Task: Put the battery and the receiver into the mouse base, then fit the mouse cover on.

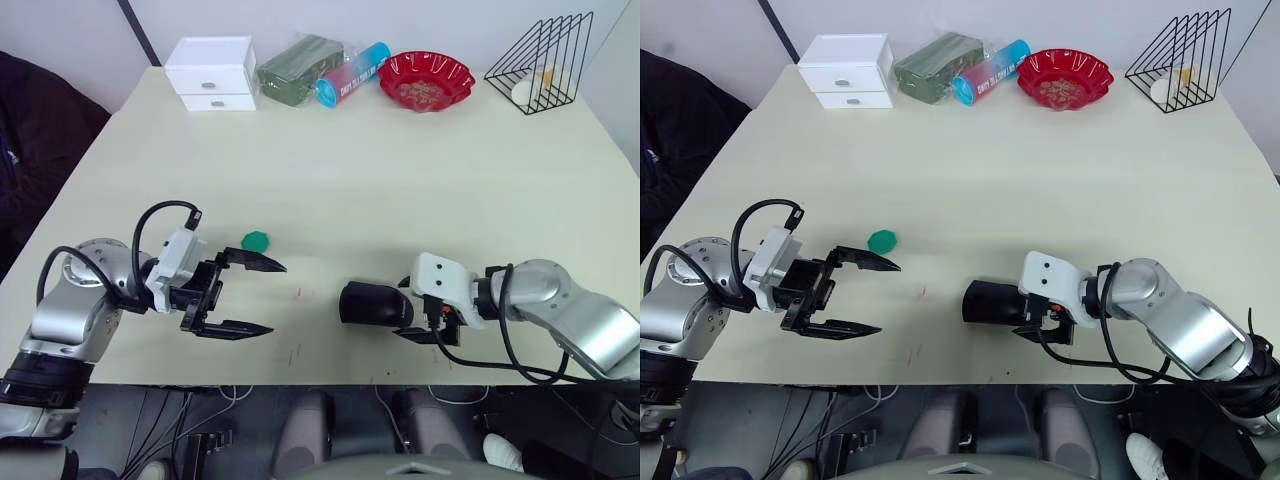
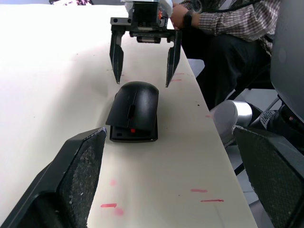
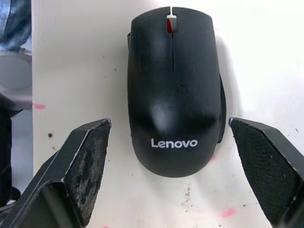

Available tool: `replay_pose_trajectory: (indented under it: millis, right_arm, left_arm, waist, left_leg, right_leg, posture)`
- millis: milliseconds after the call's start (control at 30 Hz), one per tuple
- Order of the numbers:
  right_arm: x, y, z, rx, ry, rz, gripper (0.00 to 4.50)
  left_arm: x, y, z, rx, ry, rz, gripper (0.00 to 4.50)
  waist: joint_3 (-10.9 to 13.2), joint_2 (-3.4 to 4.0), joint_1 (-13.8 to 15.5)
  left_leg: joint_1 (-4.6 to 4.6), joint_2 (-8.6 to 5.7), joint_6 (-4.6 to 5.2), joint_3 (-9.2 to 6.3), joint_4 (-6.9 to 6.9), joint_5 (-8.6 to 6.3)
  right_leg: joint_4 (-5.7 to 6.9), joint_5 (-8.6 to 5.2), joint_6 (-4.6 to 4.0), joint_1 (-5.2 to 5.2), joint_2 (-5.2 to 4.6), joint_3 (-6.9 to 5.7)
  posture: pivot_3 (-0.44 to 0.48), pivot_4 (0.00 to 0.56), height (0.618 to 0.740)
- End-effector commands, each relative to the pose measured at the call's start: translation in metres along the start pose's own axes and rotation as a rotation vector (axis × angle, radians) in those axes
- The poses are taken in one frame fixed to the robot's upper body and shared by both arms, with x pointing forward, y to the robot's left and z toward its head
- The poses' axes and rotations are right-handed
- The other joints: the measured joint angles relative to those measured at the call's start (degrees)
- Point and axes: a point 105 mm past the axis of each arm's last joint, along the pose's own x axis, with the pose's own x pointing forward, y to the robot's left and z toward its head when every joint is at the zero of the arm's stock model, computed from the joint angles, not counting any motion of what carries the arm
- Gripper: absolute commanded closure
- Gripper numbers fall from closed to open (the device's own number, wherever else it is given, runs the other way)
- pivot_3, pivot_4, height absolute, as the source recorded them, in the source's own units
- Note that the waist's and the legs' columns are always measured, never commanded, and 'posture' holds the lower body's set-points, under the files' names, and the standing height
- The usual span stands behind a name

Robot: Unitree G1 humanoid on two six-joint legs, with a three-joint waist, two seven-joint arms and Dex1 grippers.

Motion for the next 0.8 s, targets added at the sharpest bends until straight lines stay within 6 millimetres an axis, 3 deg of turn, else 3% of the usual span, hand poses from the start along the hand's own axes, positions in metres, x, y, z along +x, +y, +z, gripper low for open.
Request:
replay_pose_trajectory:
  millis: [33, 633, 800]
  right_arm:
    - [-0.006, -0.005, 0.014, -0.026, -0.134, -0.063, 0.29]
    - [-0.003, 0.005, -0.027, -0.038, -0.324, -0.108, 0.29]
    - [0.000, -0.001, -0.028, -0.027, -0.354, -0.146, 0.29]
  left_arm:
    - [-0.002, -0.004, 0.007, 0.028, -0.004, -0.049, 0.00]
    - [-0.004, 0.000, 0.011, 0.032, 0.006, -0.058, 0.00]
    - [-0.003, 0.001, 0.012, 0.034, 0.007, -0.062, 0.00]
  waist:
    - [0.00, -0.01, 0.01]
    - [-0.01, -0.02, 0.07]
    - [-0.02, -0.03, 0.11]
  left_leg:
    - [0.00, 0.00, 0.00, -0.01, 0.00, 0.00]
    - [0.06, -0.01, 0.00, 0.01, 0.05, 0.00]
    - [0.07, -0.01, -0.01, 0.00, 0.06, 0.01]
  right_leg:
    - [0.00, 0.00, 0.00, 0.00, 0.00, 0.00]
    - [0.04, 0.00, 0.01, 0.07, 0.01, 0.01]
    - [0.06, 0.00, 0.00, 0.07, 0.02, 0.01]
  posture:
    - [0.000, 0.150, 0.740]
    - [0.000, 0.150, 0.740]
    - [0.000, 0.150, 0.740]
